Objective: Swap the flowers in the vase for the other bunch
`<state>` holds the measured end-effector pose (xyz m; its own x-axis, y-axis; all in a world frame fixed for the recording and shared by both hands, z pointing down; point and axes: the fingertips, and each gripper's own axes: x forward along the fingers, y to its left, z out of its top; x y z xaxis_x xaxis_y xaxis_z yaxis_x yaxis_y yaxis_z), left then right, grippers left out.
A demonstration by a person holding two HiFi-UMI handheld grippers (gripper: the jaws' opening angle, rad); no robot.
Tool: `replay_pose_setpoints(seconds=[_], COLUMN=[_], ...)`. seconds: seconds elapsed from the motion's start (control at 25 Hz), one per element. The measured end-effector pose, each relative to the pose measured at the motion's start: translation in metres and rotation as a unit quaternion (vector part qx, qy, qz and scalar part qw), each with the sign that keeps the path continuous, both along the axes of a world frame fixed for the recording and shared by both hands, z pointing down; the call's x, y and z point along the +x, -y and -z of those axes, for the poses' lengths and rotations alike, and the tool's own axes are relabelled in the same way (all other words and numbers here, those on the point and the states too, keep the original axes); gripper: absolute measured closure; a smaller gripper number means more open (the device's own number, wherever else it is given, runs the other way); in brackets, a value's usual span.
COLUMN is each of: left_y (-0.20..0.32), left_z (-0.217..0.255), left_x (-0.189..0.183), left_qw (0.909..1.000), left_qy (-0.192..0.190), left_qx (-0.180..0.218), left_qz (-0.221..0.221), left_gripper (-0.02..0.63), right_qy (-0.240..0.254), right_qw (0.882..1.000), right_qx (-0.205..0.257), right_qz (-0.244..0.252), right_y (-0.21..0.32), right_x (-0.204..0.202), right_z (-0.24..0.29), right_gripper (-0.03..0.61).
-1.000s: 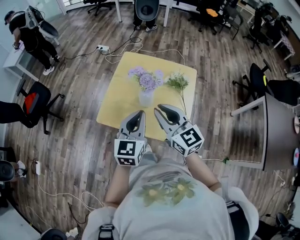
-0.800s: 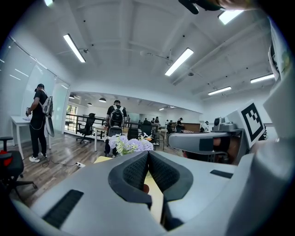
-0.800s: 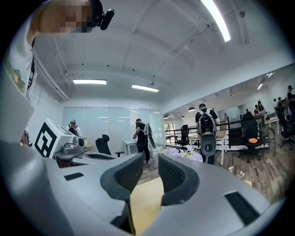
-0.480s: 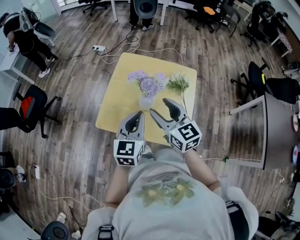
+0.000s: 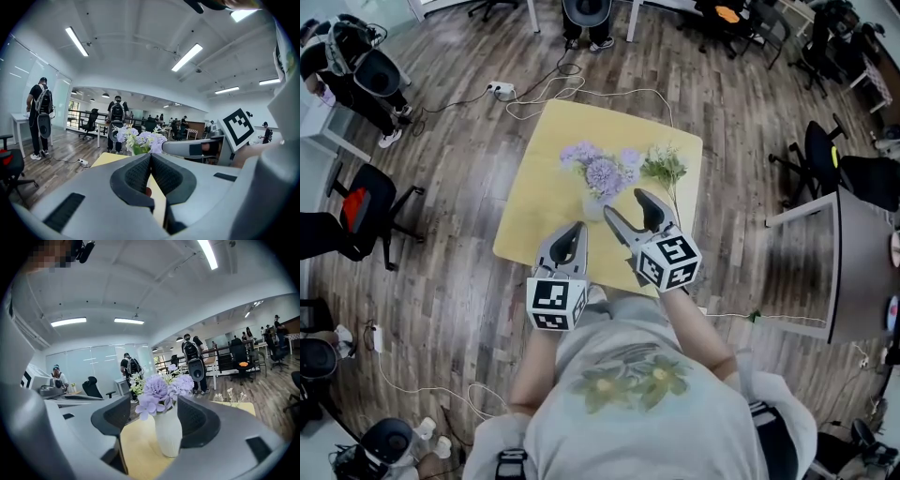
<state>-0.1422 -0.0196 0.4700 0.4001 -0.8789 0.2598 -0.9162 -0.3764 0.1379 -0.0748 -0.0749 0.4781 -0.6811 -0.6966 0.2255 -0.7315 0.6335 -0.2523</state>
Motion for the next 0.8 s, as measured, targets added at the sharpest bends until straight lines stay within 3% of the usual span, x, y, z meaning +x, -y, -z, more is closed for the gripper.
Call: replay_pose_setpoints(seconds=[0.2, 0.44, 0.8], left_y=[0.012, 0.028, 0.046], left_z=[-0.008, -0.013, -0.027], left_x=[-0.001, -0.008, -0.015], left_qw=[0.9999, 0.9998, 0.9992], left_qy=[0.002, 0.004, -0.002], left_qx=[-0.012, -0.019, -0.040], left_qz=[0.002, 0.002, -0.004], left_gripper=[0.595, 0.595, 0.595], right_qy=[0.005, -0.001, -0.033], right_qw=[0.999, 0.999, 0.999], right_qx=[-0.032, -0.036, 0.014], right_qz=[0.008, 0.008, -0.003], right_y=[0.018, 0.040, 0.068], right_x=[-0.006, -0.019, -0.037], right_z=[-0.020, -0.029, -0.033], right_gripper=[0.298, 0.298, 0.301])
